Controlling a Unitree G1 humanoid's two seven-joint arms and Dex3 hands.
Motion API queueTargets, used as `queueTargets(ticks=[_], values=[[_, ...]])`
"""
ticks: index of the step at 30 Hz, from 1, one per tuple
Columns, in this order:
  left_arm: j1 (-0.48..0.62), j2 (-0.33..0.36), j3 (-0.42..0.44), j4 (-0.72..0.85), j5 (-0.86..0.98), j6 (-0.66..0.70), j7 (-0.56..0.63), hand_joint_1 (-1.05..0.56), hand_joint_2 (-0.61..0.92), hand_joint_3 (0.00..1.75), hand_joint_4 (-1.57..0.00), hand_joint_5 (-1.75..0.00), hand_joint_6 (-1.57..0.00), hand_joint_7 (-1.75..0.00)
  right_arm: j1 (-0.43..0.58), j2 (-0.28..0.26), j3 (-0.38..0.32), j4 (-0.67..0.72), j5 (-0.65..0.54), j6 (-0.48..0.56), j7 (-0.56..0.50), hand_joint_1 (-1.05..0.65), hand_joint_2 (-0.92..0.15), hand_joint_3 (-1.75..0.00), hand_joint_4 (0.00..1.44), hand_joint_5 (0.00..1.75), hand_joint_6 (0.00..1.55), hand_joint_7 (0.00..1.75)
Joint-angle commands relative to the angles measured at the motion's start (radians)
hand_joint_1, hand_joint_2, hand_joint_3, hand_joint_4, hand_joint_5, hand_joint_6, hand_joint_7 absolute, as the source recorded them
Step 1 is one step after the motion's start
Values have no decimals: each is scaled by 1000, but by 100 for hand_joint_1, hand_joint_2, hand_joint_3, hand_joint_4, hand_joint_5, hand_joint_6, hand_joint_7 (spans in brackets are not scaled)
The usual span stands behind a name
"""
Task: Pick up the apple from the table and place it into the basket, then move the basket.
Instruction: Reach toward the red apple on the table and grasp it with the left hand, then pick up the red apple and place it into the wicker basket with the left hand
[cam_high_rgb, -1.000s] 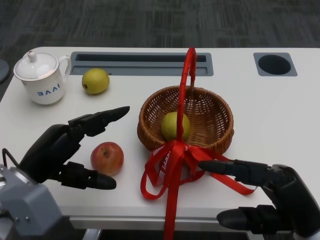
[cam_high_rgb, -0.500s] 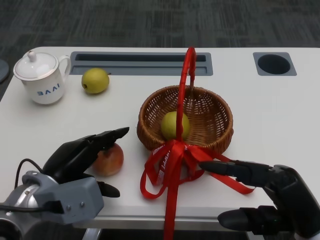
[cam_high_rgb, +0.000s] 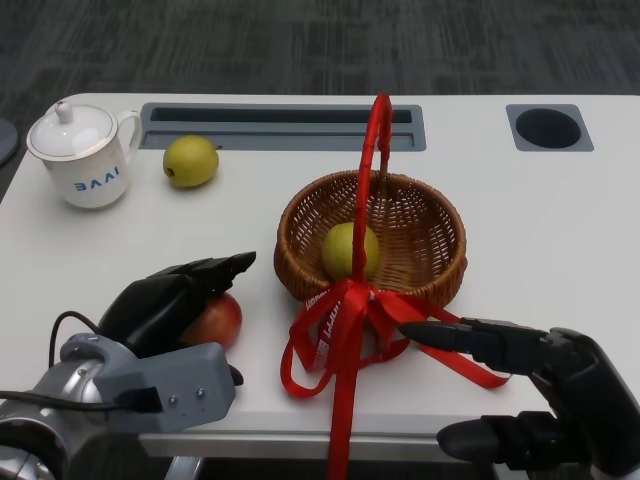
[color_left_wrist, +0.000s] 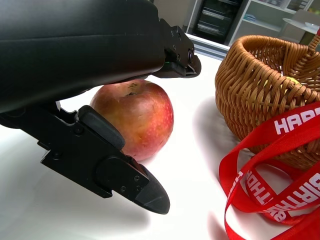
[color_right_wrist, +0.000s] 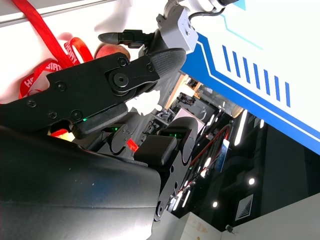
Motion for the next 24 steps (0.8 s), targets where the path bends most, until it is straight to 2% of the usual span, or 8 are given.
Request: queueTargets(ticks=[1,6,16,20,24], values=[[-17,1,-12,11,1,16,22,-71,70,0,-30,-1,-24,-1,8,-13,2,-19,12,18,1,-43,-87,0,81,0,77,0],[-33,-12,-11,25,-9,60,3,-71,70,0,-32,-2,-26,-1,26,-12,4,-46,9,33,-2,-43,-87,0,82,0,77,0],[-50,-40,-48,39,12,179,53,-45,70,0,-51,-5,-46,-5,42,-13,0,-63,14,30,-3,-43,-86,0,82,0,78,0],[-51,-45,-47,39,6,203,75,-32,74,0,-85,-7,-72,-5,48,-13,-8,-69,-6,26,-12,-44,-86,0,82,0,78,0],[-53,-44,-47,35,4,213,82,-25,78,1,-105,-7,-90,-5,52,-12,-5,-75,-2,31,-10,-44,-86,0,83,0,78,0]])
